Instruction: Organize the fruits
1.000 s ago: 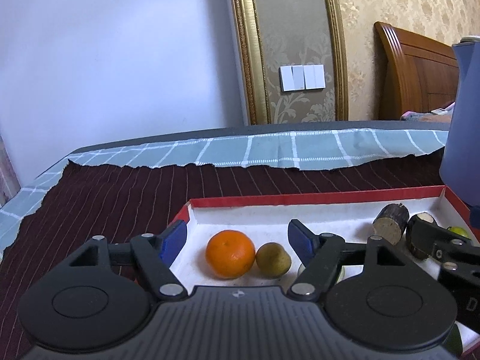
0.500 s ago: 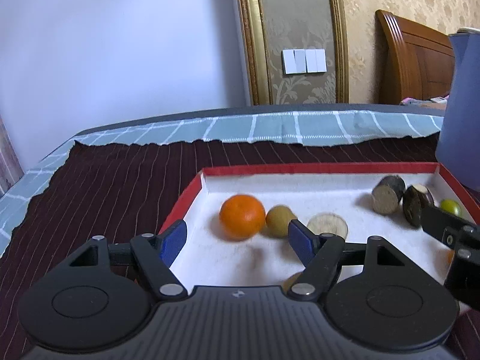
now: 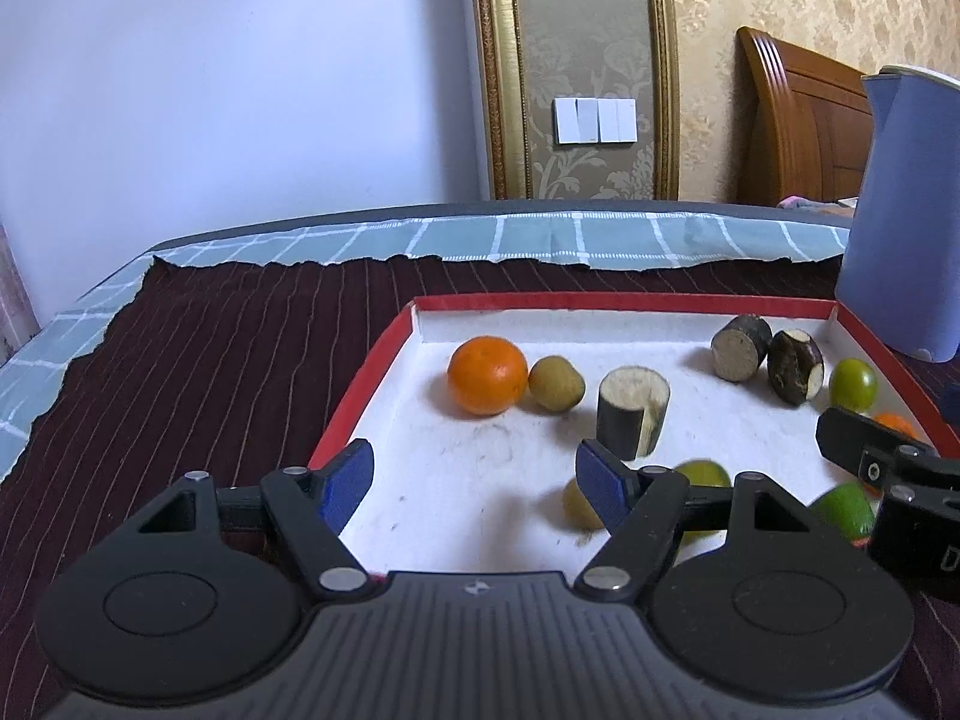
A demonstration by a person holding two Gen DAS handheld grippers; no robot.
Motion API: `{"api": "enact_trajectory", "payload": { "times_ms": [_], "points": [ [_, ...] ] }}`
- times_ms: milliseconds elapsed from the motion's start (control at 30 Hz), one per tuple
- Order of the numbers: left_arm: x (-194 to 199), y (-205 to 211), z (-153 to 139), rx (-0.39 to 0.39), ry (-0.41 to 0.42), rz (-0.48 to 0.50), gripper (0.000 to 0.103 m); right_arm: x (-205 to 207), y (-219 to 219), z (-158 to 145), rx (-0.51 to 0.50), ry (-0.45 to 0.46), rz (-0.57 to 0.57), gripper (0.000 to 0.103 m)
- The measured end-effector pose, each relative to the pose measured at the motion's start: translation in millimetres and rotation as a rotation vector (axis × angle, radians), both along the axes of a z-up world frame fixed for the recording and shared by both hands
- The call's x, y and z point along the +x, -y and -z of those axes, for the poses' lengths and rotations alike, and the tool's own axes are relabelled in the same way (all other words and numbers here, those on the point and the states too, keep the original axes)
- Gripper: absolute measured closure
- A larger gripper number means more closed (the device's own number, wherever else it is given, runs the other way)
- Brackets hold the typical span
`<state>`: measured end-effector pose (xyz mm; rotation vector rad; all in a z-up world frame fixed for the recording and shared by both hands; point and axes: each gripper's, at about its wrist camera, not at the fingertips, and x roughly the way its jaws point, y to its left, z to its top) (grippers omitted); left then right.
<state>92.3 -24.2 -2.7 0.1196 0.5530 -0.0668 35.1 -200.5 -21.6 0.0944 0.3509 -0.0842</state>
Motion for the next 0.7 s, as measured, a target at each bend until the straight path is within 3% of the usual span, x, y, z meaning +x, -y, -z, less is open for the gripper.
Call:
{"api": "enact_trajectory", "payload": {
  "times_ms": [267,433,700],
  "points": [
    [-20,-12,3,-0.027,-0.004,-0.010,0.029,-21,-12,1,-0.032,0.005,-0.043,0.000],
    [-37,-16,7,0.007,0.039,-0.025,0.022,-31,-19,1,-0.054,-0.022,-0.076,0.000],
    [-60,-26,5,-0.041,0.040,-0.009,0.019,-44,-25,7,-0.075,-0.086,-0.128,0.000]
  ]
}}
